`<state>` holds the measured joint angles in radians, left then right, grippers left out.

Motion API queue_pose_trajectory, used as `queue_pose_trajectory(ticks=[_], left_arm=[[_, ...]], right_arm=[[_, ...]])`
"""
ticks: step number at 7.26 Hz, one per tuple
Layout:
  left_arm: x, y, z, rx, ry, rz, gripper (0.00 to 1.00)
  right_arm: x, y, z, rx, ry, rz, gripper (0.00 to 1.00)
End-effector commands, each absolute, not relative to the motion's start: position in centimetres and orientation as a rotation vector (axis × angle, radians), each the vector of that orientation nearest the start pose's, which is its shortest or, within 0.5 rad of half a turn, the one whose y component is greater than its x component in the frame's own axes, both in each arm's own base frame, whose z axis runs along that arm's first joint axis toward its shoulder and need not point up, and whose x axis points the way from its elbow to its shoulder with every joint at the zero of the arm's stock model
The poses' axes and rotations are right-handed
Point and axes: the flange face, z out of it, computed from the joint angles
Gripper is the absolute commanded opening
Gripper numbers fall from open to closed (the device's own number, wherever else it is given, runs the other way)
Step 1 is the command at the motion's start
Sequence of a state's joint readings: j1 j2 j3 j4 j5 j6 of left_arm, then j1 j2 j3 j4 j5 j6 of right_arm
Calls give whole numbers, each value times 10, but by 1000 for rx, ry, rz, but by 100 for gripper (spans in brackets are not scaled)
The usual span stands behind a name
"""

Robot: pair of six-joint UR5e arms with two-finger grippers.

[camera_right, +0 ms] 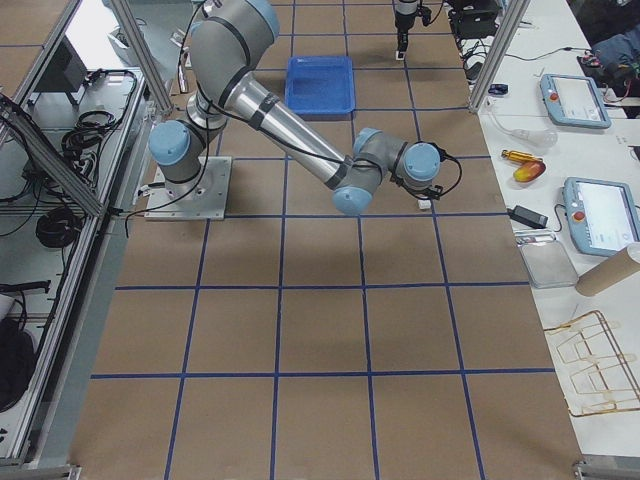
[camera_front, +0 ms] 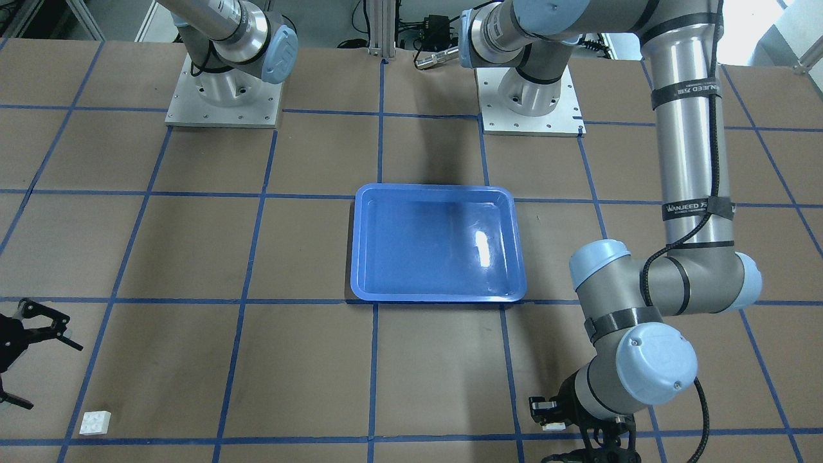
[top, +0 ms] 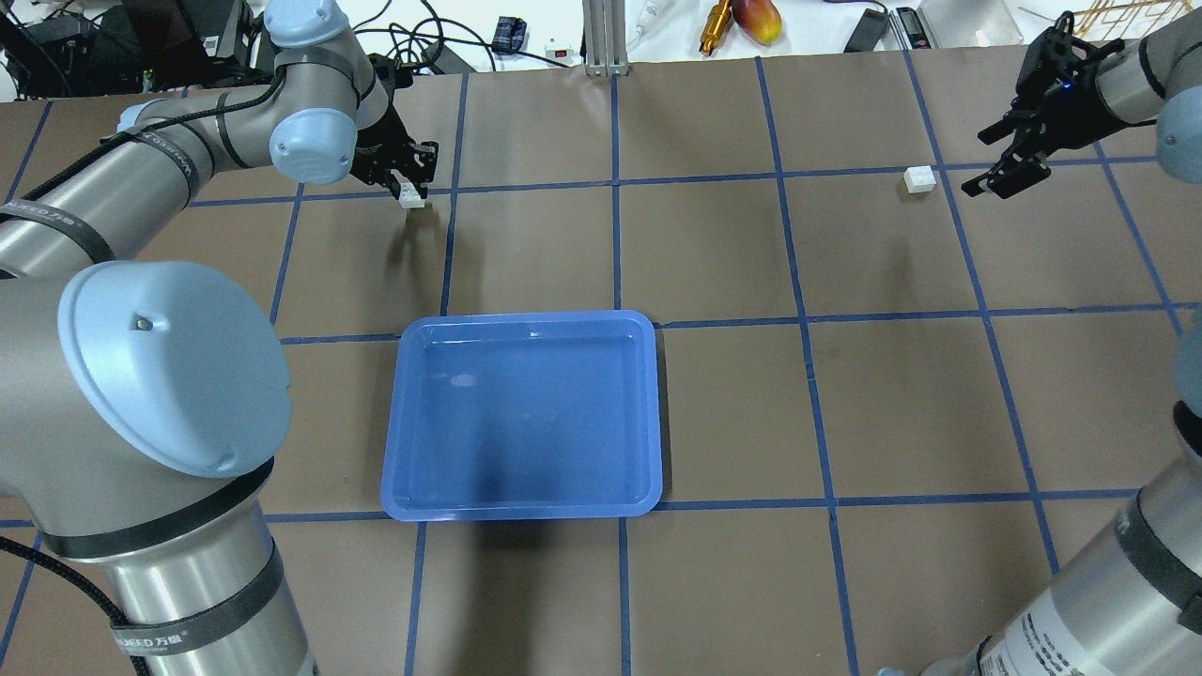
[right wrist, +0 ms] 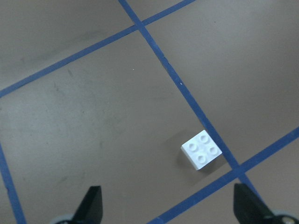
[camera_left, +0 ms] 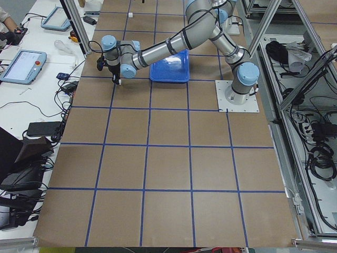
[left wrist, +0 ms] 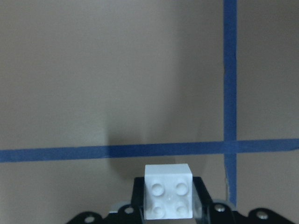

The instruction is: Assemble white blocks and place on blue tray

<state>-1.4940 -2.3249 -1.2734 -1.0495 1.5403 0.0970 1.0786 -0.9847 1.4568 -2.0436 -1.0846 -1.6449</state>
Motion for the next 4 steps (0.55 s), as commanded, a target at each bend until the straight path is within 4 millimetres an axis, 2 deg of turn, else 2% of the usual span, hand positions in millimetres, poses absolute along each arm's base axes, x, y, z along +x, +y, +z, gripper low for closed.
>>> queue_pose_trajectory(ticks=[1, 2, 3, 4], left_arm=[[-98, -735, 241, 44, 3182, -25, 5], [-111, -704, 263, 63, 3182, 20, 5], [-121, -656, 275, -5, 3170, 57, 5], [-133, -611, 277, -18, 3167, 54, 5]], right_arm=[[-180, -717, 210, -1737, 2252, -640, 100], [-184, -725, 197, -1758, 2227, -637, 99], [-186, -730, 186, -1811, 2180, -636, 97], [-187, -730, 178, -1821, 2155, -624, 97]])
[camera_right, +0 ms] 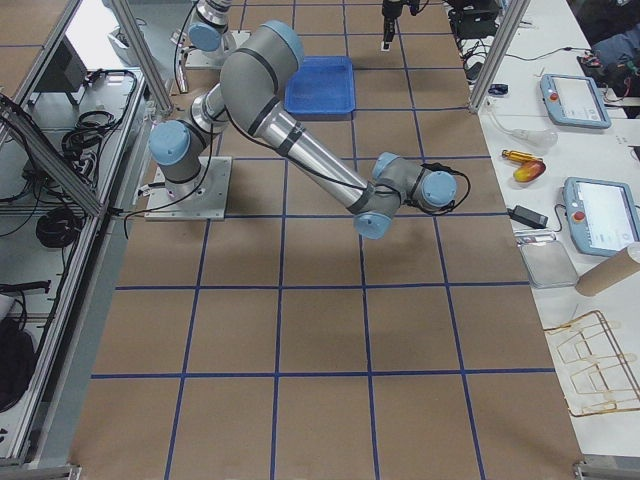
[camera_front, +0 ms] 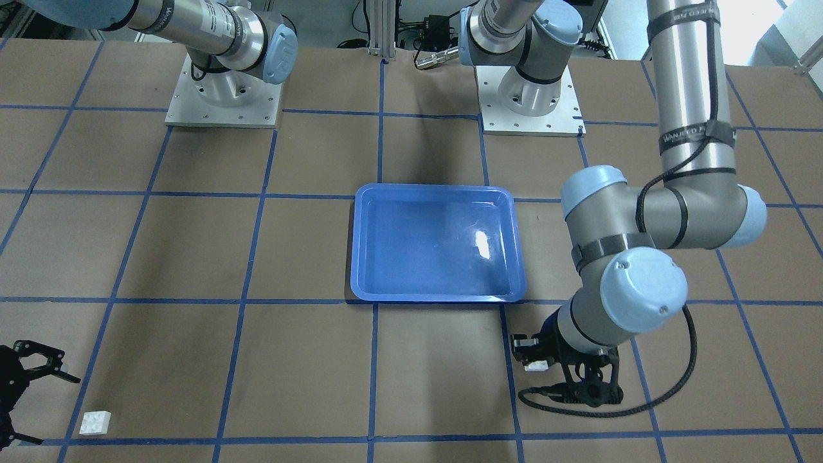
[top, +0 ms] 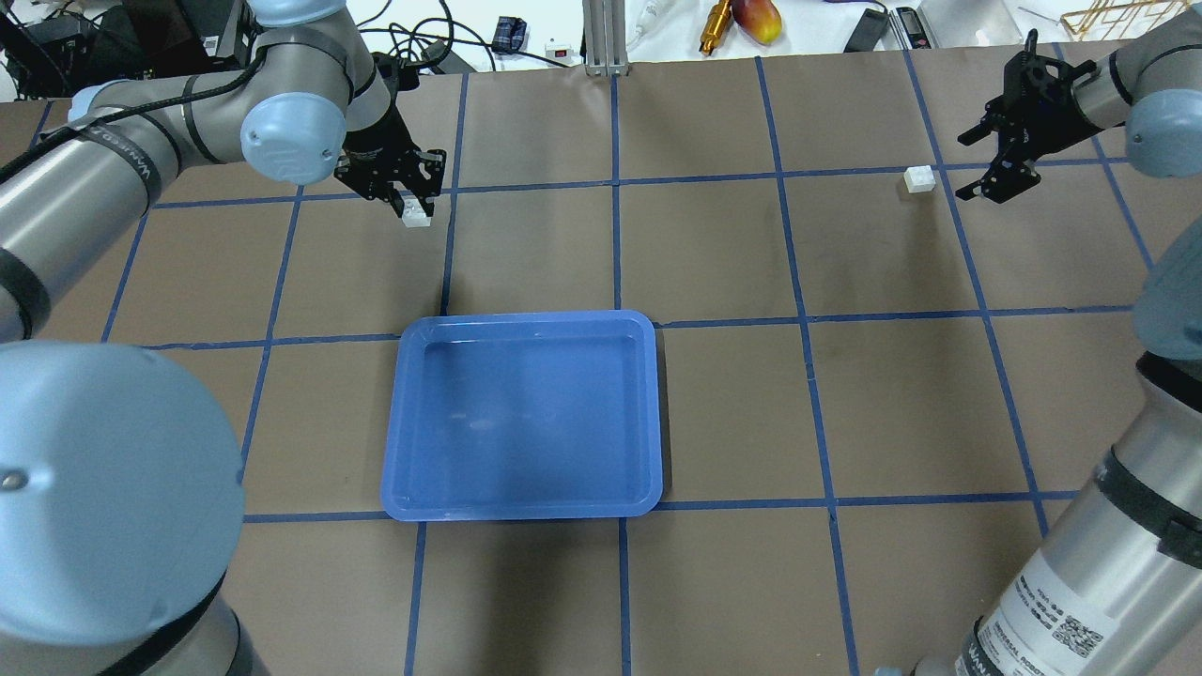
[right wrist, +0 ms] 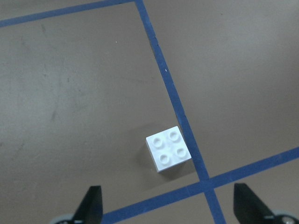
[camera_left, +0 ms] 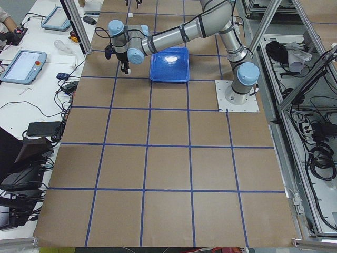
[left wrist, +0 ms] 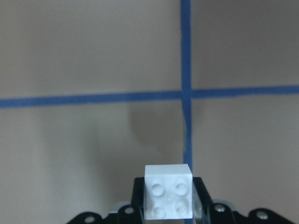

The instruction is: Assemble white blocks and place on blue tray

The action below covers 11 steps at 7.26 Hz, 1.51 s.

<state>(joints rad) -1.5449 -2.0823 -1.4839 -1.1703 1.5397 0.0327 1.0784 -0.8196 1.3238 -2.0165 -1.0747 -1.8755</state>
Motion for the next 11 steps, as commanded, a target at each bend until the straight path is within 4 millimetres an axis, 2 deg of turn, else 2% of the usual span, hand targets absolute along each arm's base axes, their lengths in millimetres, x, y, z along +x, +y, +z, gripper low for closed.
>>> queue_pose_trajectory(ticks=[1, 2, 3, 4, 5, 6, 8, 9, 11], left_arm=[[-144, -575, 278, -20, 3167, 23, 5], [-175, -541, 273, -62, 3171, -17, 6], [-215, -516, 274, -48, 3168, -88, 6], [-246, -486, 262, -61, 3119, -63, 6], [-266, -469, 256, -13, 3113, -47, 6], [-266, -461, 249, -21, 3108, -20, 6], [-251, -447, 216, -16, 3121, -89, 6], [-246, -449, 216, -33, 3126, -121, 6], [-245, -447, 203, -56, 3127, -68, 8]], right_arm=[[-188, -732, 182, -1834, 2148, -625, 97], [-183, -735, 187, -1880, 2105, -628, 97], [-180, -736, 187, -1932, 2064, -632, 97], [-176, -737, 185, -2037, 1987, -639, 98], [-175, -737, 175, -2041, 1972, -629, 98], [-175, -739, 171, -2047, 1968, -630, 98], [-167, -741, 169, -2034, 1969, -624, 98], [-161, -742, 168, -2038, 1961, -621, 98], [-161, -745, 161, -2028, 1965, -617, 96]])
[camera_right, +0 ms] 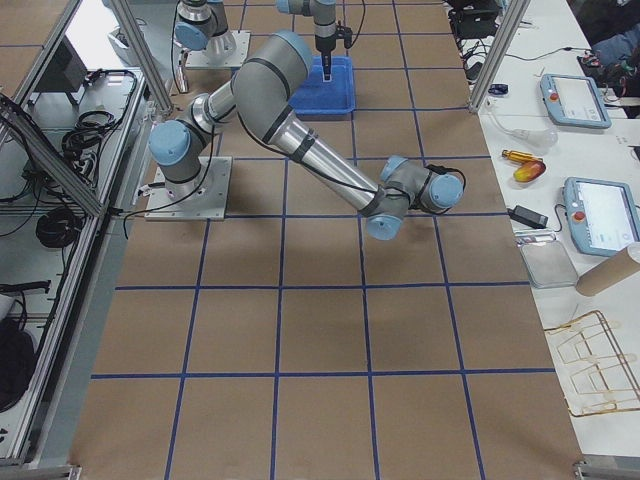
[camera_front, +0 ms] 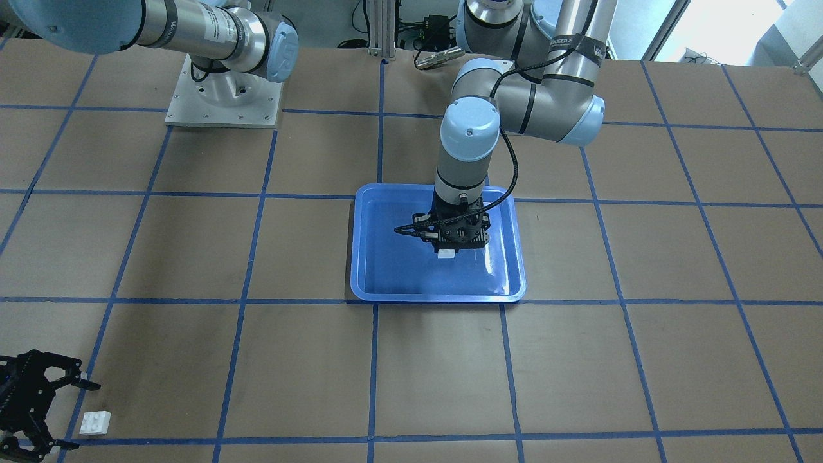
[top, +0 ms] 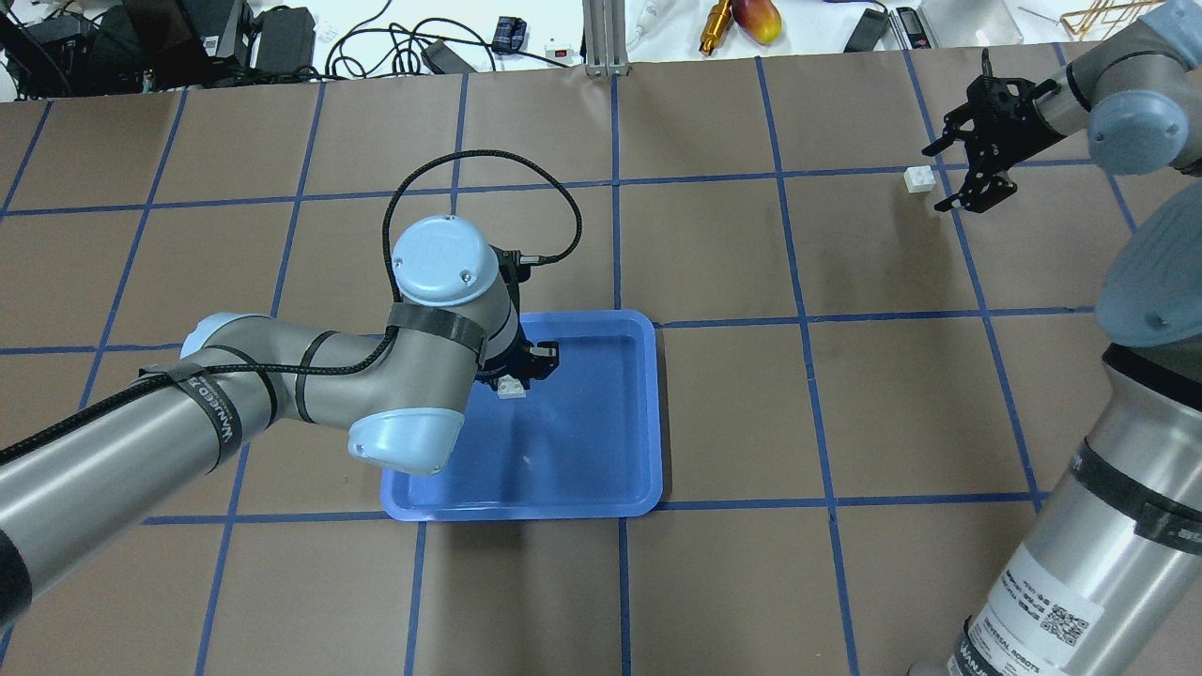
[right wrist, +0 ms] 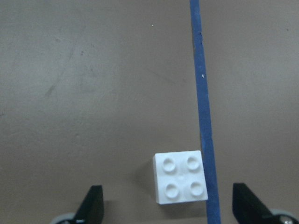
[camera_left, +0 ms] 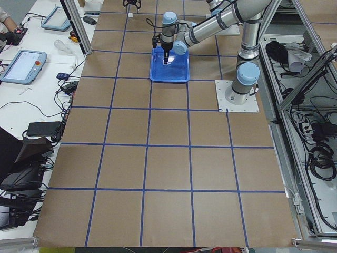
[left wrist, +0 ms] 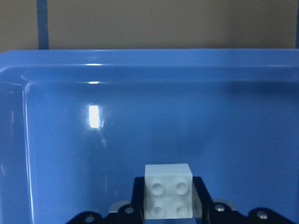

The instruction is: Assemble white blocks and place on blue tray

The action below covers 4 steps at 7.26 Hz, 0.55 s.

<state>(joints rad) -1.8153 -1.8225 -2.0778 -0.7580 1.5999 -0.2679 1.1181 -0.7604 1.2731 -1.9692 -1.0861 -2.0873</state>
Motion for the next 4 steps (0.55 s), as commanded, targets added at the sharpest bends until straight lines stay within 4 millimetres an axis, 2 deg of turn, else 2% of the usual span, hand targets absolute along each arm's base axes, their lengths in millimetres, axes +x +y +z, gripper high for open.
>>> queue_pose_trajectory(ticks=[1, 2, 3, 4], left_arm=[[-244, -444, 200, -58, 3120, -56, 11], [-245, -442, 199, -56, 3121, -51, 12], [-250, -438, 198, -39, 3122, -43, 13], [-249, -430, 195, -34, 3119, -27, 14]], right_arm=[[-164, -750, 164, -2029, 1977, -615, 92], [-165, -752, 156, -2020, 1975, -609, 79], [-163, -753, 156, -2025, 1973, -608, 56], [-159, -755, 158, -2027, 1973, -608, 48]])
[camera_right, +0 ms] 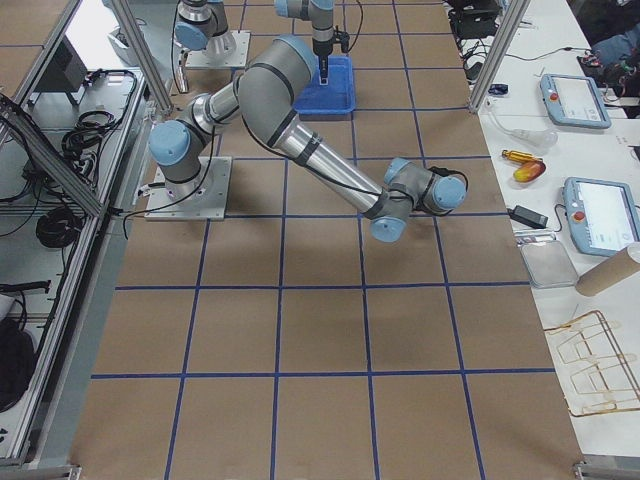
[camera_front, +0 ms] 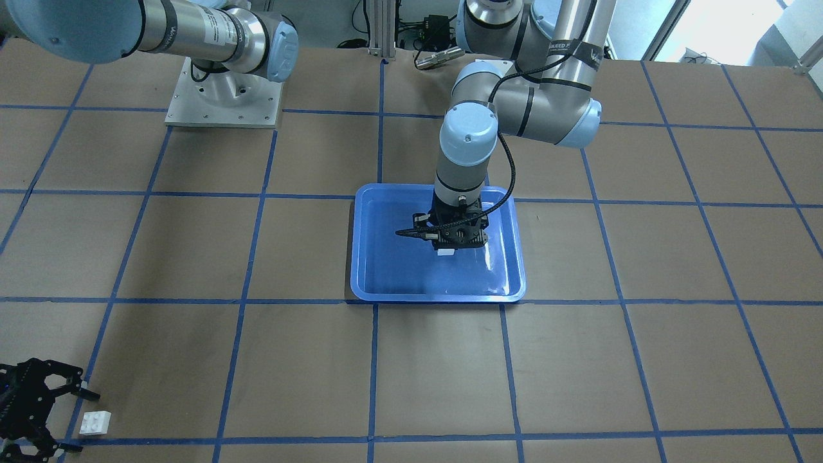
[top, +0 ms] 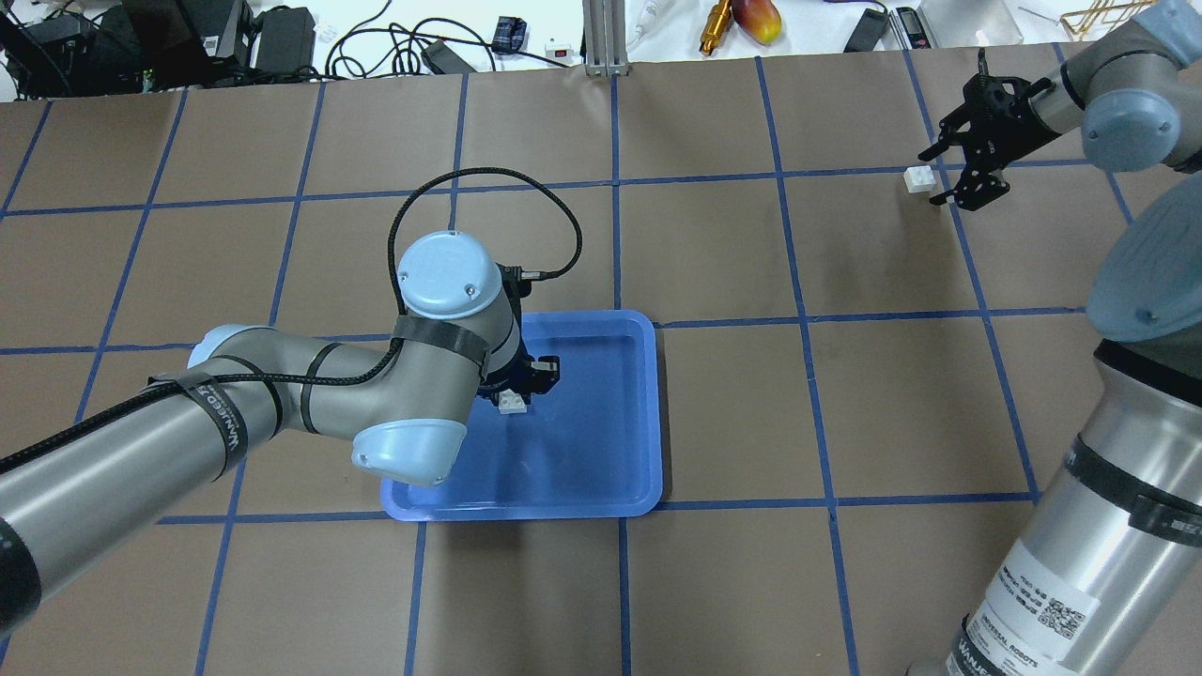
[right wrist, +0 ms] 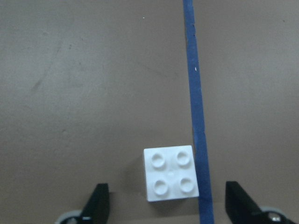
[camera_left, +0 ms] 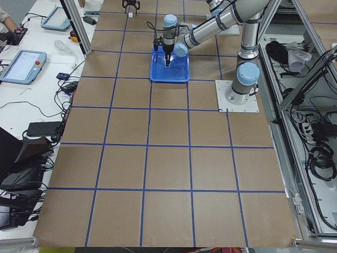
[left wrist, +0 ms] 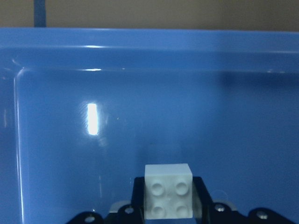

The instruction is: Assemble white blocks and place on blue tray

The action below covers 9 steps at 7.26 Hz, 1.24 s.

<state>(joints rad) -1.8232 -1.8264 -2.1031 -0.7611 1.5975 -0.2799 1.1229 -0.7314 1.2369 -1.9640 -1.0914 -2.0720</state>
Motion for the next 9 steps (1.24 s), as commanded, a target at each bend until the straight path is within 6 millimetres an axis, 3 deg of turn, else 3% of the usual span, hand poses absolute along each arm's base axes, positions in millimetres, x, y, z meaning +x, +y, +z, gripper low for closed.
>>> queue_pose_trajectory(ticks=[1, 2, 3, 4, 5, 6, 7, 9], left_arm=[[-247, -420, 189, -31, 3121, -2, 14], [-247, -419, 190, -31, 3120, -4, 14], [-248, -418, 187, -33, 3120, 3, 46], [-250, -417, 185, -31, 3121, 6, 59], [-252, -416, 189, -62, 3123, -8, 97], [-253, -417, 194, -63, 3128, -31, 100], [-250, -420, 200, -63, 3131, -49, 100], [-235, -442, 230, -64, 3136, -147, 100]], right_arm=[[-158, -755, 159, -2015, 1980, -601, 36], [-157, -754, 158, -2000, 1978, -589, 22], [-158, -753, 162, -2001, 1982, -581, 4], [-160, -752, 164, -1997, 2007, -543, 0], [-158, -752, 172, -1974, 1998, -528, 0], [-143, -749, 190, -1921, 1959, -501, 0], [-134, -748, 216, -1848, 2027, -484, 0], [-84, -750, 259, -1915, 2006, -506, 0]])
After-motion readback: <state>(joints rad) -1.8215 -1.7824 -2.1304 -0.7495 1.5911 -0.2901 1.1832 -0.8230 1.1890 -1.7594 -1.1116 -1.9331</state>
